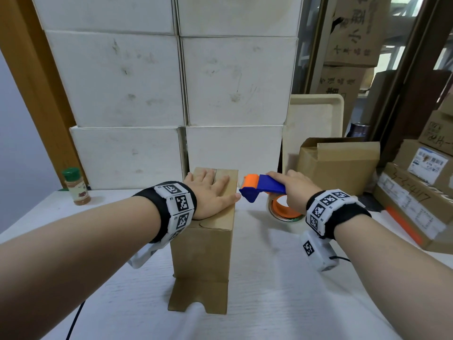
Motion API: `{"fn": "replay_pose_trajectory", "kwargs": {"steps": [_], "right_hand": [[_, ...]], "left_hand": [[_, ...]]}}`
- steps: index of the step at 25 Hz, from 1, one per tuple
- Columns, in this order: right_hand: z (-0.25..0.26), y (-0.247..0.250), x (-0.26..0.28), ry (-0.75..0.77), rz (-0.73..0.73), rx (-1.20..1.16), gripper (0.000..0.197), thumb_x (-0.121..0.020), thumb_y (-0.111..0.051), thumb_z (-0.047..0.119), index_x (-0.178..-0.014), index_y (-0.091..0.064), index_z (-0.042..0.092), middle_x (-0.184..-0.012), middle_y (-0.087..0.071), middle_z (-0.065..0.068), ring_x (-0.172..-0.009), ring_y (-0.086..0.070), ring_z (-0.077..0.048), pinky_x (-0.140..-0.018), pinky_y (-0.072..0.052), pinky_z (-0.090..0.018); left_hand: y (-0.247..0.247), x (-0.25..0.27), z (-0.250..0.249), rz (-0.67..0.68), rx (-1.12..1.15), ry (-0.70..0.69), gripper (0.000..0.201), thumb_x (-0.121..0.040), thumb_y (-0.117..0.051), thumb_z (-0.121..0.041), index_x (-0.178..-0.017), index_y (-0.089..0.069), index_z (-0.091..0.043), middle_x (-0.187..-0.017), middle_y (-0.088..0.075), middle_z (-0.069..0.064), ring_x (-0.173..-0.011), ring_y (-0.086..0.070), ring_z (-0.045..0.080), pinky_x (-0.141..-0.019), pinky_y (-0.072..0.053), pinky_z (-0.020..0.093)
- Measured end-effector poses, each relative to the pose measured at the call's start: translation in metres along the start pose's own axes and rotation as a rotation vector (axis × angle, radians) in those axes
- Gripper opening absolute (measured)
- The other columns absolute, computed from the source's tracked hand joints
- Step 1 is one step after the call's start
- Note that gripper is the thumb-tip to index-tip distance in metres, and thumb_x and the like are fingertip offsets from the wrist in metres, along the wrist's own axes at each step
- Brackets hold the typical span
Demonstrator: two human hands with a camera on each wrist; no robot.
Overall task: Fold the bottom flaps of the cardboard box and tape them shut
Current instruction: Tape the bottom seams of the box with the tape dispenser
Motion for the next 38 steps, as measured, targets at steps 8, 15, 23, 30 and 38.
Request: {"fn": "replay_pose_trajectory", "kwargs": {"steps": [8,15,23,30,38], "right_hand": [[0.023,0.004,-0.012,0.235,0.006,0.740,0.040,-0.094,-0.045,0.026,-0.134,-0.047,0.024,-0.117,-0.051,-0.008,-0.111,-0.047,-0.029,-0.092,-0.034,-0.036],[0.031,0.036,-0.034,-0.092,-0.297,0.422,0.037,-0.086,-0.050,0.019,-0.122,-0.052,0.019,-0.111,-0.053,-0.012,-0.105,-0.050,-0.031,-0.087,-0.035,-0.036],[0.061,0.028,-0.039,-0.306,-0.443,-0.200,0.041,-0.083,-0.049,0.025,-0.124,-0.049,0.020,-0.110,-0.055,-0.017,-0.104,-0.051,-0.036,-0.088,-0.038,-0.038],[0.083,-0.012,-0.064,-0.299,-0.464,-0.187,0.046,-0.085,-0.055,0.026,-0.129,-0.043,0.020,-0.112,-0.052,-0.013,-0.104,-0.049,-0.031,-0.088,-0.035,-0.037],[0.080,-0.025,-0.065,-0.302,-0.425,-0.249,0.046,-0.088,-0.049,0.025,-0.134,-0.040,0.020,-0.113,-0.052,-0.013,-0.106,-0.048,-0.032,-0.089,-0.035,-0.037]], "left_hand": [[0.001,0.001,-0.001,0.014,0.005,-0.006,0.074,-0.087,-0.010,-0.070,-0.150,0.000,-0.032,-0.160,0.003,0.007,-0.148,0.007,0.021,-0.120,0.001,0.047],[0.001,0.000,0.001,-0.003,0.015,-0.012,0.073,-0.088,-0.012,-0.069,-0.150,-0.002,-0.032,-0.160,0.001,0.007,-0.148,0.005,0.022,-0.119,0.000,0.046],[0.000,0.000,0.002,-0.031,0.013,-0.022,0.071,-0.089,-0.013,-0.068,-0.150,-0.006,-0.032,-0.160,-0.002,0.007,-0.148,0.003,0.023,-0.119,-0.003,0.046],[-0.001,-0.001,0.002,-0.037,0.028,-0.034,0.072,-0.089,-0.014,-0.068,-0.150,-0.004,-0.031,-0.160,-0.001,0.008,-0.148,0.004,0.023,-0.119,0.000,0.046],[-0.001,0.000,0.000,-0.054,0.024,-0.038,0.071,-0.090,-0.015,-0.066,-0.150,-0.008,-0.030,-0.160,-0.003,0.010,-0.148,0.000,0.024,-0.119,-0.002,0.047]]}}
Point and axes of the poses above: each hand's wrist, its own x-axis away from the middle knuckle, its own y-axis out of the back of the hand, z = x × y, the point moved 1 cm from there along -x, towards the middle knuckle
